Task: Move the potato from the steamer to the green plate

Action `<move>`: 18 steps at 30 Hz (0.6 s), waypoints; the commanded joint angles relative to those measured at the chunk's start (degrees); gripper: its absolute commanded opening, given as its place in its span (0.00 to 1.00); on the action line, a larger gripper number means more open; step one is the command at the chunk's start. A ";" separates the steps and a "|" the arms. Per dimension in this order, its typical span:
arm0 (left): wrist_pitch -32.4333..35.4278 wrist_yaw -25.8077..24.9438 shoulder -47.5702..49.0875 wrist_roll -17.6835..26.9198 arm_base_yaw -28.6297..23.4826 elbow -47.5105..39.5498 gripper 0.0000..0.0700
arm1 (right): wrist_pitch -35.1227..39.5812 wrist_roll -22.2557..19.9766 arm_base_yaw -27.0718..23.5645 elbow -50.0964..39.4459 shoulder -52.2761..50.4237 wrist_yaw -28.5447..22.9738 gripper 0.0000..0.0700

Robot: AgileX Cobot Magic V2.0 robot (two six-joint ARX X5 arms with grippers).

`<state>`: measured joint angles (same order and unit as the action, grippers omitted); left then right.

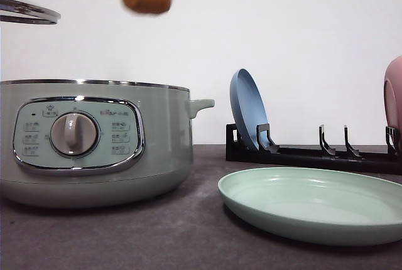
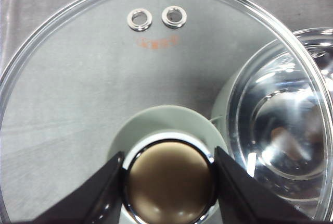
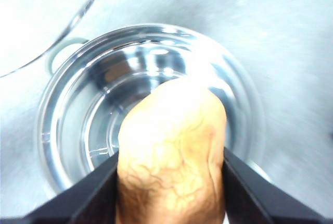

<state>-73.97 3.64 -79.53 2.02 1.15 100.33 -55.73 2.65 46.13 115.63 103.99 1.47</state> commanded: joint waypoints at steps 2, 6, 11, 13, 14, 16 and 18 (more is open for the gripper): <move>1.81 -1.27 0.59 -0.13 0.23 2.43 0.00 | -2.26 -0.86 -0.88 1.41 -2.62 0.01 0.28; 1.75 -1.75 0.59 -0.11 1.66 2.43 0.00 | -7.14 -0.89 -2.91 1.29 -6.50 -0.02 0.28; 1.75 -2.07 0.59 -0.11 3.95 2.43 0.00 | -8.81 -0.89 -5.71 -3.37 -12.24 -0.02 0.28; 1.75 -2.17 0.59 -0.11 5.04 2.43 0.00 | -7.54 -0.88 -6.80 -7.78 -15.55 -0.02 0.28; 1.76 -2.17 0.59 -0.11 5.59 2.43 0.00 | -6.56 -0.87 -7.32 -10.57 -17.43 -0.02 0.28; 1.77 -2.18 0.59 -0.11 6.68 2.43 0.00 | -4.04 -0.75 -8.35 -17.05 -21.50 -0.02 0.28; 1.79 -2.19 0.59 -0.11 7.80 2.43 0.00 | -0.88 0.39 -9.32 -24.03 -25.72 0.03 0.28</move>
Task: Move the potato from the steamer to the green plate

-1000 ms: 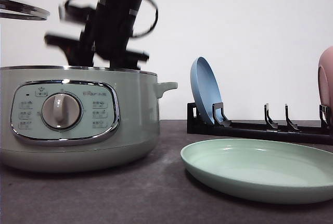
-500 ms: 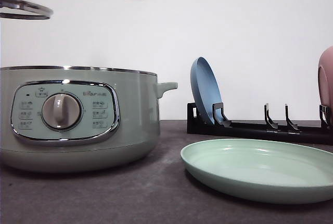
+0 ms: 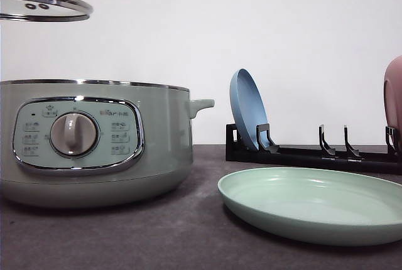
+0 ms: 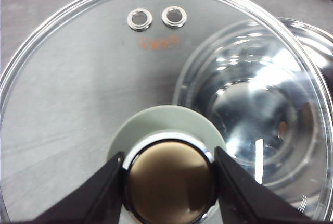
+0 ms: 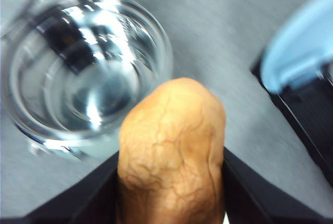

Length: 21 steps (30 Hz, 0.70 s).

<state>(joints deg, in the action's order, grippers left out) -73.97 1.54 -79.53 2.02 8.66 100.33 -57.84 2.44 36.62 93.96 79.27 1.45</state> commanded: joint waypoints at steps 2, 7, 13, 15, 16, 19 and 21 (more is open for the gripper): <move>1.81 -0.10 0.59 -0.11 1.52 2.43 0.00 | 4.60 2.65 -0.64 -9.35 -5.17 0.05 0.28; 1.99 -0.09 0.59 -0.11 4.22 2.43 0.00 | 11.62 8.21 -1.62 -24.55 -13.75 0.04 0.28; 1.95 -0.11 0.59 -0.11 6.66 2.43 0.00 | 18.03 12.98 -1.55 -37.15 -18.33 -0.01 0.28; 1.90 -0.11 0.59 -0.11 7.24 2.43 0.00 | 20.09 14.11 -1.57 -40.31 -18.54 -0.02 0.28; 1.89 -0.11 0.59 -0.11 7.49 2.43 0.00 | 21.44 14.88 -1.57 -41.80 -18.52 -0.05 0.28; 1.88 -0.12 0.59 -0.11 8.19 2.43 0.00 | 26.76 17.55 -1.51 -46.28 -18.35 -0.07 0.28; 1.88 -0.13 0.59 -0.11 8.48 2.43 0.00 | 30.41 19.49 -1.49 -49.05 -17.95 -0.44 0.28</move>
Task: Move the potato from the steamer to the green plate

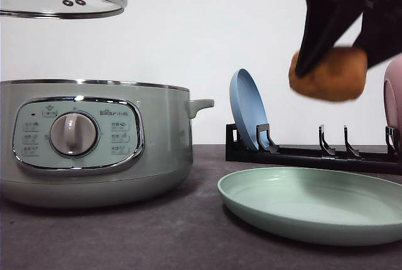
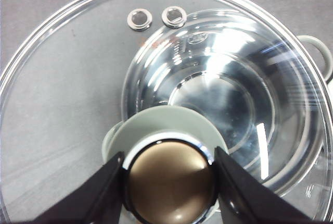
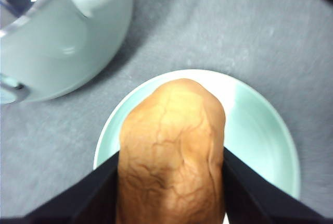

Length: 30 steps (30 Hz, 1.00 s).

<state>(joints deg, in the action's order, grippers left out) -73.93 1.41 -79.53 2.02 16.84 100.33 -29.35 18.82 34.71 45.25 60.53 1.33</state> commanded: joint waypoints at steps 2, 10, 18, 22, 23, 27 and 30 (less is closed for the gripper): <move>1.87 0.02 0.59 -0.11 0.49 2.43 0.00 | 5.47 5.25 0.45 -2.82 1.49 -0.89 0.28; 1.86 0.00 0.59 -0.11 0.50 2.43 0.00 | 12.29 7.40 0.45 -6.96 8.53 -1.62 0.30; 1.81 -0.83 0.59 -0.11 0.55 2.43 0.00 | 16.05 7.37 0.45 -6.96 16.84 -1.73 0.31; 1.84 -1.99 0.59 -0.11 0.55 2.43 0.00 | 15.88 7.35 0.45 -6.96 18.77 -1.78 0.34; 1.83 -2.03 0.59 -0.12 0.55 2.43 0.00 | 15.82 7.35 0.45 -6.96 19.01 -1.77 0.39; 1.81 -2.08 0.59 -0.13 0.65 2.43 0.00 | 15.59 7.35 0.45 -6.96 19.21 -1.73 0.61; 1.73 -2.08 0.59 -0.13 1.08 2.43 0.00 | 15.59 7.33 0.45 -6.96 19.21 -1.73 0.66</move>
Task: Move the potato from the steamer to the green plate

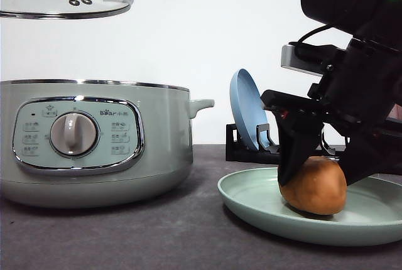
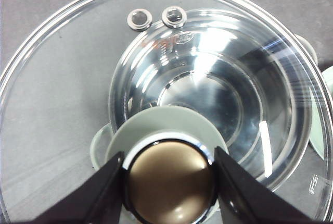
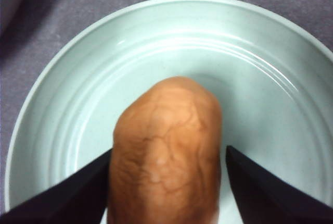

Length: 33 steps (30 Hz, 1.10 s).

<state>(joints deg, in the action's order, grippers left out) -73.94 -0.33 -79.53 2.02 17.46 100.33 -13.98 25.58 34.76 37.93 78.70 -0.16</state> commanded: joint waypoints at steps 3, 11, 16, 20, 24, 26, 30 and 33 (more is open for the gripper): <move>1.76 -0.66 0.59 -0.11 1.10 2.43 0.00 | 0.22 0.57 0.39 0.37 0.85 -0.25 0.78; 1.96 -2.68 -0.80 -0.11 3.83 2.40 0.00 | 0.22 0.25 0.28 0.44 -3.79 -0.60 0.90; 2.52 -2.68 -3.71 -0.09 5.06 2.40 0.00 | -0.18 -0.70 0.28 0.44 -10.11 -1.32 0.90; 3.82 -2.68 -5.96 -0.09 5.96 2.40 0.00 | -1.50 -0.95 0.28 0.44 -15.97 -1.37 0.90; 5.48 -2.68 -8.16 -0.09 6.64 2.40 0.00 | -2.76 -1.18 0.28 0.44 -21.29 -1.39 0.90; 6.16 -2.68 -9.27 -0.08 6.88 2.40 0.00 | -3.30 -1.18 0.28 0.44 -23.46 -1.41 0.90; 6.33 -2.66 -11.59 0.18 6.96 2.40 0.00 | -4.22 -1.20 0.28 0.44 -27.25 -1.43 0.90; 6.62 -2.66 -12.96 0.33 6.94 2.40 0.00 | -4.47 -1.20 0.28 0.44 -29.12 -1.43 0.90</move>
<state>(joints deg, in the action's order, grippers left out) -68.90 -2.89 -92.31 2.04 24.14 100.36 -18.65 24.91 34.76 37.93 49.46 -1.34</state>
